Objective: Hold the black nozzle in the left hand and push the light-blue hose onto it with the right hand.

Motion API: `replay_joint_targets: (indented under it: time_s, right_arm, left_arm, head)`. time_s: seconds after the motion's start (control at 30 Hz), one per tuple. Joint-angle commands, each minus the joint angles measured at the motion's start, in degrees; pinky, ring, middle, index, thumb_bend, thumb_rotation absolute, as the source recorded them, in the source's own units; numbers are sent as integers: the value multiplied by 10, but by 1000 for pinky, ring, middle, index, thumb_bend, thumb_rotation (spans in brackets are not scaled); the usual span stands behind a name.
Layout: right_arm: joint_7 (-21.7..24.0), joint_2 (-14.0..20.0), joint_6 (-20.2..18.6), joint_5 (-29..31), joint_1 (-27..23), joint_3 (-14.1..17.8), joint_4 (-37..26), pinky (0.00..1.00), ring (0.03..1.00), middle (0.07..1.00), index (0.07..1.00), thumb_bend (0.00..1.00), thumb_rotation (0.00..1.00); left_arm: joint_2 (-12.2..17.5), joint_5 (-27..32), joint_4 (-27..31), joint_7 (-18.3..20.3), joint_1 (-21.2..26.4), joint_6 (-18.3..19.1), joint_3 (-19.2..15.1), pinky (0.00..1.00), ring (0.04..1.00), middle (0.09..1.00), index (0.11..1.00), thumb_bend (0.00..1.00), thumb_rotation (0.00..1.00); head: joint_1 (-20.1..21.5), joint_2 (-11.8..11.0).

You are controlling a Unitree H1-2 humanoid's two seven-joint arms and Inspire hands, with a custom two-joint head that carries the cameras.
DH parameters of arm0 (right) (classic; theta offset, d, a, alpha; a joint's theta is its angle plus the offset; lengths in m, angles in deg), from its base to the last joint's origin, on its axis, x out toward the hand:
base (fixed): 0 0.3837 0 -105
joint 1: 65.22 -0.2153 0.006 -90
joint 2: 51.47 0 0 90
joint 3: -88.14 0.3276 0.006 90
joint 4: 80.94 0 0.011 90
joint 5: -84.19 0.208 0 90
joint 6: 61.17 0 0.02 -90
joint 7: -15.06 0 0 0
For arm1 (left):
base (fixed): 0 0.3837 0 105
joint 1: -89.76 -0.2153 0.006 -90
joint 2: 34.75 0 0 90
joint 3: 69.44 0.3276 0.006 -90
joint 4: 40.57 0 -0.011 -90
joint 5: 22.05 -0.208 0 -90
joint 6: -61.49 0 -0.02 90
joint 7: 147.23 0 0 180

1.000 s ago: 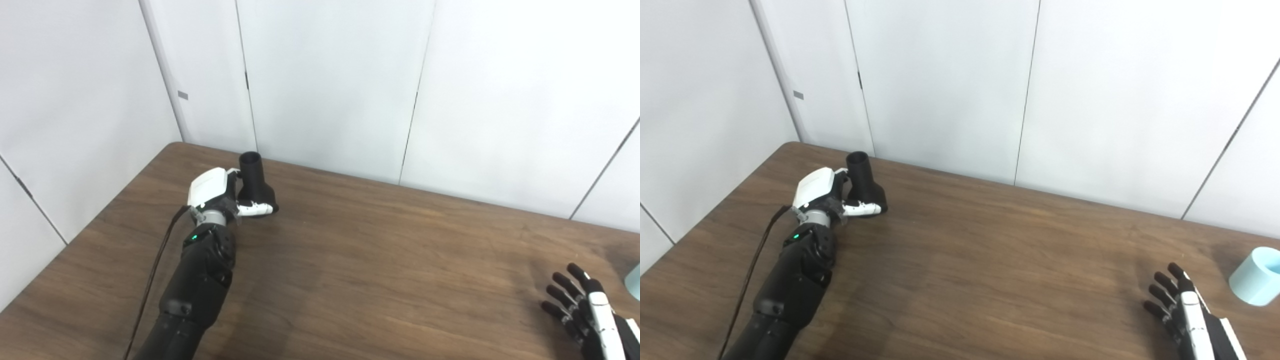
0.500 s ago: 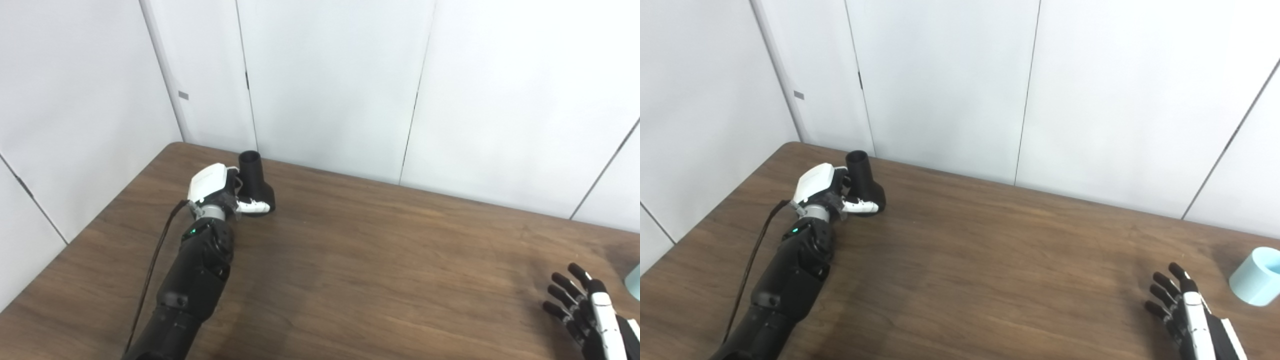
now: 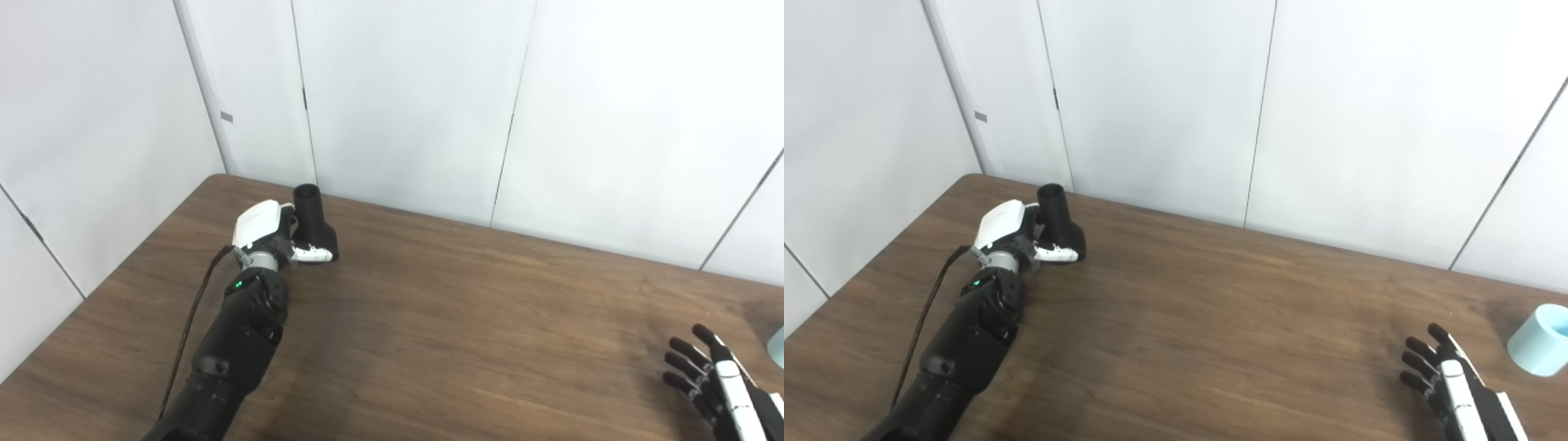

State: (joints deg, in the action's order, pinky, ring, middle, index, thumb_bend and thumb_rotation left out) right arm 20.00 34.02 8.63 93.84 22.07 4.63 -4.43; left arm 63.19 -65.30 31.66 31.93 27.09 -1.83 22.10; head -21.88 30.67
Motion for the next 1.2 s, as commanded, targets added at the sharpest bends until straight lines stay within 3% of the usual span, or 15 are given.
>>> replay_joint_targets:
  time_s: [0.0, 0.33, 0.5, 0.93, 1.17]
  right_arm:
    - [4, 6, 10, 4, -8, 3, -20, 761, 812, 813, 902, 270, 822]
    - [5, 5, 9, 4, -8, 2, -23, 749, 805, 806, 893, 268, 816]
    - [7, 7, 13, 1, -8, 0, -22, 766, 811, 805, 894, 266, 805]
    - [7, 11, 11, -5, -7, -3, -24, 697, 785, 782, 867, 293, 785]
    - [6, 12, 14, -11, -6, -3, -21, 681, 775, 783, 865, 288, 792]
  left_arm:
    - [-1, 7, -13, 9, 14, 1, 7, 736, 829, 821, 793, 976, 338]
    - [-1, 5, -21, 3, 14, 2, 17, 841, 896, 891, 874, 1000, 408]
    - [-1, 16, -28, -4, 17, 1, 22, 825, 882, 882, 871, 1000, 405]
    - [7, 38, -52, -5, 22, -4, 31, 722, 844, 841, 825, 1000, 388]
    - [6, 53, -60, -13, 26, -14, 34, 660, 776, 759, 747, 929, 287]
  head:
    - [0, 0]
    - [2, 3]
    - [3, 5]
    - [7, 9]
    - [8, 9]
